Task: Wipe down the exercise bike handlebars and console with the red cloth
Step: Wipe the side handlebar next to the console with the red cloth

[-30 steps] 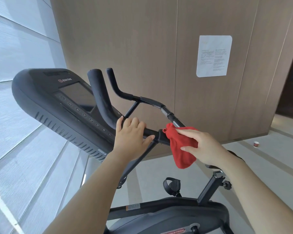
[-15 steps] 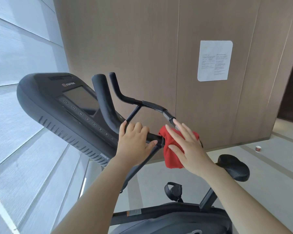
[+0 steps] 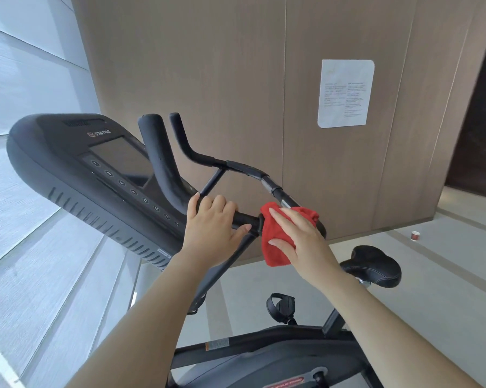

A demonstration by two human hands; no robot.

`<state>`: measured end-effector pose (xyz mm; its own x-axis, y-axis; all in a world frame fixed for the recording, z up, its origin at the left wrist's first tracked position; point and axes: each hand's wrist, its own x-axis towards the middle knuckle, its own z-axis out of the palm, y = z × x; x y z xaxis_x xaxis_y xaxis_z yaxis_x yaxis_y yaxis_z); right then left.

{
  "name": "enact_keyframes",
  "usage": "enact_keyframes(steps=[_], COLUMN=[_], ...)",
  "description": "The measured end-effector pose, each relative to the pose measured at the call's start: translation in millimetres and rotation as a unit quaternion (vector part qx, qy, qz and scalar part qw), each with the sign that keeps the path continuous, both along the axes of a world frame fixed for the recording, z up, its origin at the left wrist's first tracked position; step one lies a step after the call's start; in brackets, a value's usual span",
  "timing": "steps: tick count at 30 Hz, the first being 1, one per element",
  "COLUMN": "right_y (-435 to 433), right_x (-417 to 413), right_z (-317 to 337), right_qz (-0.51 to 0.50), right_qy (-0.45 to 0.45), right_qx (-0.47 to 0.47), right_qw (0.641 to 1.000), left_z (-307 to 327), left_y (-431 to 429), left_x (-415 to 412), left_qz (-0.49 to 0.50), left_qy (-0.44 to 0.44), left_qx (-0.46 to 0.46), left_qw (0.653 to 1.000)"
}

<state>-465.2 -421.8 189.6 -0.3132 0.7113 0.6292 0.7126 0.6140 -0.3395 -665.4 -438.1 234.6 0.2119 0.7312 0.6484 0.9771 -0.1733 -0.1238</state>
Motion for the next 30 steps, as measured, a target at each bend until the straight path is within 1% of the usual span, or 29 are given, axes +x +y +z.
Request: enact_keyframes(steps=[3,7,12,16,19,22,25,27,30], right_y=[-2,-4,-2,-1,0,1,3,3,3], right_x=[6,-9,-8,4,-9,-19,-6,5,2], right_z=[-2,3,-1,-8,-1,2,-4,-8,-6], right_qz=[-0.008,-0.012,-0.001,-0.007,-0.009,-0.001,0.007,0.011,-0.002], right_qy=[0.042,0.072,0.034,0.046,0.051,0.018,-0.004,0.019,0.082], right_qx=[-0.018,-0.008,0.013,0.009,0.013,0.034,0.031,0.023,0.02], right_qw=[0.999,0.997,0.999,0.999,0.999,0.999,0.999,0.999,0.996], left_z=[1,0,-3,-2,1,-1,0,0,2], left_y=[1,4,6,4,3,3,2,2,2], left_x=[-1,1,-1,0,1,2,2,2,2], left_qz=[0.0,0.01,0.007,0.005,0.016,0.011,0.013,0.012,0.016], left_qy=[0.005,0.004,0.007,0.006,0.011,0.004,0.003,0.002,0.008], left_qx=[-0.007,0.002,0.011,0.008,-0.006,-0.008,-0.012,-0.02,-0.025], left_qw=[1.0,1.0,1.0,1.0,1.0,1.0,1.0,1.0,1.0])
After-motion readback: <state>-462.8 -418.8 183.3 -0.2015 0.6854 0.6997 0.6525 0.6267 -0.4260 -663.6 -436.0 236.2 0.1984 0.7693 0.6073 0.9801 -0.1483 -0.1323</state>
